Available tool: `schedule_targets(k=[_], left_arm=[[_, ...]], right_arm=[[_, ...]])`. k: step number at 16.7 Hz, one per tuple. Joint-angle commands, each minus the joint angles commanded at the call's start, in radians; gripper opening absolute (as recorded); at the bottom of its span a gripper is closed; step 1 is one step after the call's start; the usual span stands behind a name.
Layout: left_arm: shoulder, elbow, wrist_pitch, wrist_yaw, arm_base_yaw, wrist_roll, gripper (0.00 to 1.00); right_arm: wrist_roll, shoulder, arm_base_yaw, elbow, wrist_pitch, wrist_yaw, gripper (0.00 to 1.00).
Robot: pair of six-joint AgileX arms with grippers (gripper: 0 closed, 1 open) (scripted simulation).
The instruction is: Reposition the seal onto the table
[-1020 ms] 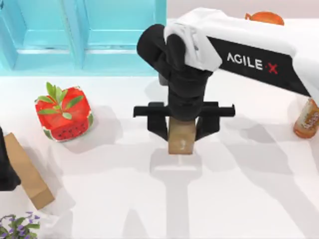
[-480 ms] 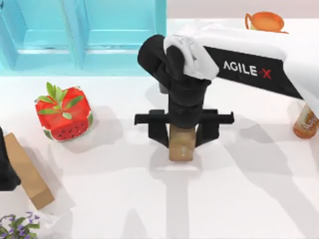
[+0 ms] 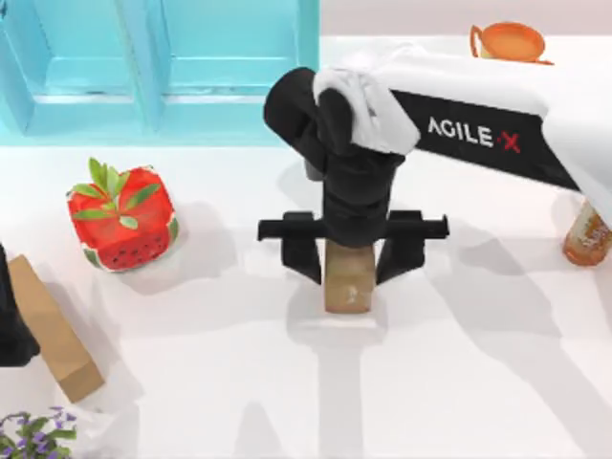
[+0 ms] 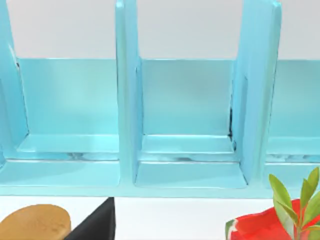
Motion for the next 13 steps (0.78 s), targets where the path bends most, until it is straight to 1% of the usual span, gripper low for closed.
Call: schedule_targets(k=[2, 3, 13], left_arm=[[0.000, 0.000, 0.000, 0.000, 0.000, 0.000, 1.00], [0.000, 0.000, 0.000, 0.000, 0.000, 0.000, 1.00], [0.000, 0.000, 0.000, 0.000, 0.000, 0.000, 1.00]], right_arm=[[0.000, 0.000, 0.000, 0.000, 0.000, 0.000, 0.98], [0.000, 0.000, 0.000, 0.000, 0.000, 0.000, 1.00], [0.001, 0.003, -0.002, 0.014, -0.012, -0.001, 1.00]])
